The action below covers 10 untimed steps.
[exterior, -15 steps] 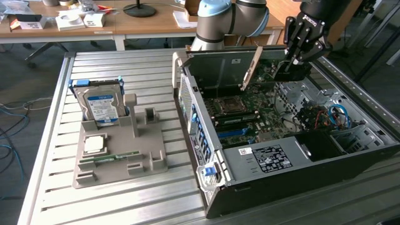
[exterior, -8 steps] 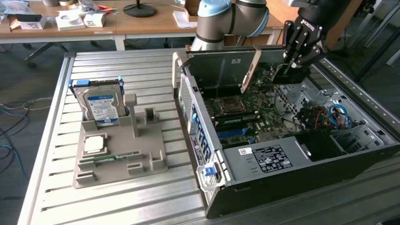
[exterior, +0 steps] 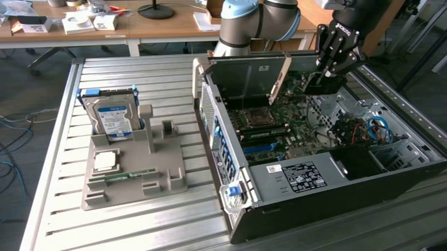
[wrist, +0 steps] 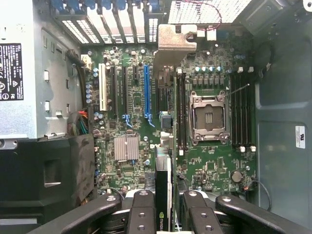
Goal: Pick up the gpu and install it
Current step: 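Insert the gpu into the slot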
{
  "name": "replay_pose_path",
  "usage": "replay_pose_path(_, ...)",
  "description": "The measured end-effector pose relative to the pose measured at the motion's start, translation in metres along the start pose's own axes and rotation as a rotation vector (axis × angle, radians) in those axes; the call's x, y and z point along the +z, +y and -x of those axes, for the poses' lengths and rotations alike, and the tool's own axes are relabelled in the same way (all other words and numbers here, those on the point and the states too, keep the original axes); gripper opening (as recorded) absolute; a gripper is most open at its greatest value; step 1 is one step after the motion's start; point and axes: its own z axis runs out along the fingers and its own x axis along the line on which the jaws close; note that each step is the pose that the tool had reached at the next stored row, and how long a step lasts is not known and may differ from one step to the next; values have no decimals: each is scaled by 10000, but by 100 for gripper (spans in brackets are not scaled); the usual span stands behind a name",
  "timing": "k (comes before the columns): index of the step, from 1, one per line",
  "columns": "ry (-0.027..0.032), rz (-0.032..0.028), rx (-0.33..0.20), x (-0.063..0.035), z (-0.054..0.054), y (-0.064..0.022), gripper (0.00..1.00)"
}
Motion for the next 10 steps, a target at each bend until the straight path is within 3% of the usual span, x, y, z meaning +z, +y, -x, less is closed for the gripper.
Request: replay_pose_path(10, -2, 1, 0, 42, -1, -2, 27)
